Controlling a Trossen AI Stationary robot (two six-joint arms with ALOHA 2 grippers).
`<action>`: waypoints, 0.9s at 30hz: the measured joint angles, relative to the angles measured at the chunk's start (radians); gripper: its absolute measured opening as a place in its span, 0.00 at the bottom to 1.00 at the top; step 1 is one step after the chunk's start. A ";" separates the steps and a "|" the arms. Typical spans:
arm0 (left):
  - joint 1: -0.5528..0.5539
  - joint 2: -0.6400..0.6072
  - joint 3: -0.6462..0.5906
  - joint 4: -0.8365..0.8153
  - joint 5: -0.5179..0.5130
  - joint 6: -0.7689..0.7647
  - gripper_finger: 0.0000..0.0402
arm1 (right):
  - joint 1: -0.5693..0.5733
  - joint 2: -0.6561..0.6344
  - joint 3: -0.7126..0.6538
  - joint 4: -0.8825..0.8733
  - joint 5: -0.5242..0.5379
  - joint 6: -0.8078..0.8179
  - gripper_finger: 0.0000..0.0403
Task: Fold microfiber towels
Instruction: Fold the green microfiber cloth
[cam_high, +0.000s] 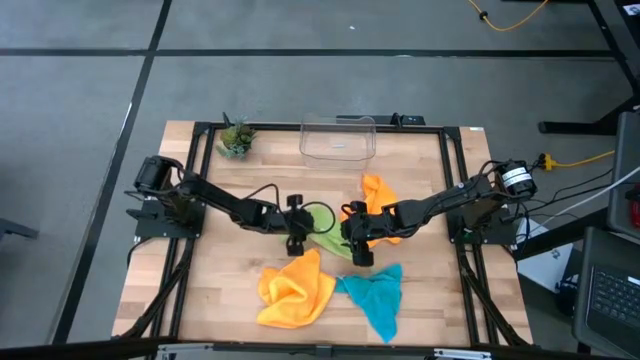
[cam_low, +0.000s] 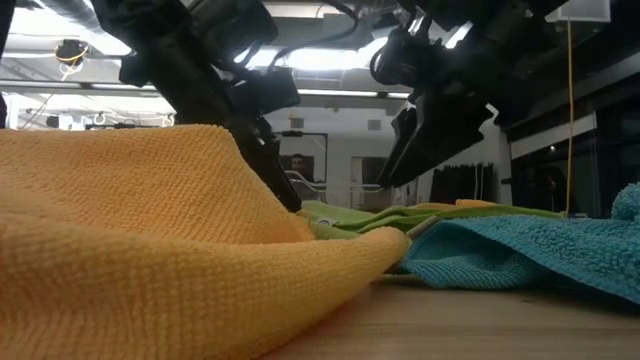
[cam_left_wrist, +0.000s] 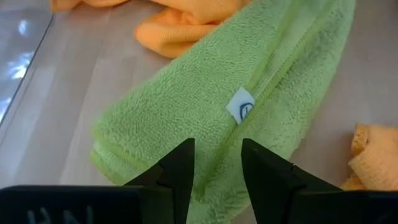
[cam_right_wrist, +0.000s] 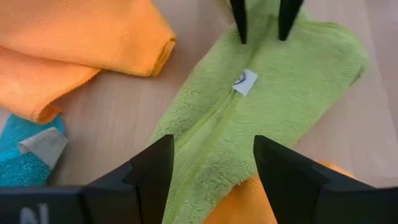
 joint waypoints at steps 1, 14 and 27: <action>-0.003 0.000 0.000 -0.001 -0.005 0.013 0.31 | -0.003 0.000 0.000 0.000 0.013 0.007 0.56; 0.052 0.000 0.000 -0.075 -0.021 0.132 0.31 | -0.034 0.000 0.000 0.000 0.042 0.025 0.56; 0.076 0.000 0.000 -0.075 0.041 0.168 0.31 | -0.056 0.000 0.000 0.009 0.040 0.023 0.56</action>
